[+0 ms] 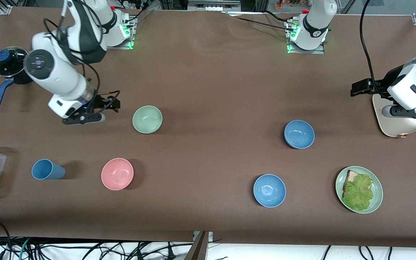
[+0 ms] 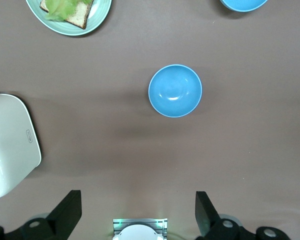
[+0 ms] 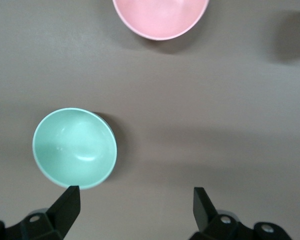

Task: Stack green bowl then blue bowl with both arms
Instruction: 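Reach the right gripper down to the pale green bowl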

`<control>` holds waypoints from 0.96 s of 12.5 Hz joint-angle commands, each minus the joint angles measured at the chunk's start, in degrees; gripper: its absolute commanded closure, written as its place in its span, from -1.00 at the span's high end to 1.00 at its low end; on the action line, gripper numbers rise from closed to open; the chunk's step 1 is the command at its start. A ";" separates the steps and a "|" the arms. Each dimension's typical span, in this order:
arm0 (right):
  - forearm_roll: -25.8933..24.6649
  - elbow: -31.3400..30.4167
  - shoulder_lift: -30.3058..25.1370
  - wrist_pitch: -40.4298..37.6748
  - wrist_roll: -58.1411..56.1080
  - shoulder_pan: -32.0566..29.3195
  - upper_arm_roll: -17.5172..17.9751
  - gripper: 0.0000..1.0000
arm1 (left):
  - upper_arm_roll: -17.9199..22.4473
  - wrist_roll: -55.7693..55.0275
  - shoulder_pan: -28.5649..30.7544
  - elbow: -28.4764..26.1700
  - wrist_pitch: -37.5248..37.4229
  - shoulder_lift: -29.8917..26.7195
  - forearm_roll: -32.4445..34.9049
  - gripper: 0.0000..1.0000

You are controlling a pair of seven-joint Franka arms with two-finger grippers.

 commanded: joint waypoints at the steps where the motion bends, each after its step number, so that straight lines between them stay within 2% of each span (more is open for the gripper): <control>1: 0.28 -6.85 1.15 10.26 4.05 0.25 1.82 0.99 | 0.18 0.40 -0.05 0.36 0.11 0.18 0.19 1.00; 3: 0.28 -8.26 5.72 16.68 4.68 0.68 3.31 0.99 | 0.18 0.40 -0.05 0.45 0.02 0.18 0.19 1.00; 6: 0.28 -11.34 8.64 23.82 5.12 0.77 3.58 0.93 | 0.18 0.40 0.04 0.36 0.02 0.18 -0.51 1.00; 7: 0.28 -11.43 9.34 24.09 5.21 0.77 3.58 0.78 | 0.18 0.40 0.12 0.36 0.02 0.18 -0.60 1.00; 10: 0.28 -11.17 12.59 28.21 6.09 0.77 4.28 0.17 | 0.18 0.40 0.12 0.45 0.11 0.18 -0.60 1.00; 11: 0.19 -10.82 13.73 29.44 6.09 0.77 4.28 -0.10 | 0.18 0.40 0.12 0.36 0.02 0.18 -0.60 1.00; 12: 0.19 -10.29 13.91 29.46 6.09 0.77 4.28 -0.45 | 0.18 0.32 0.12 0.36 0.02 0.18 -0.60 1.00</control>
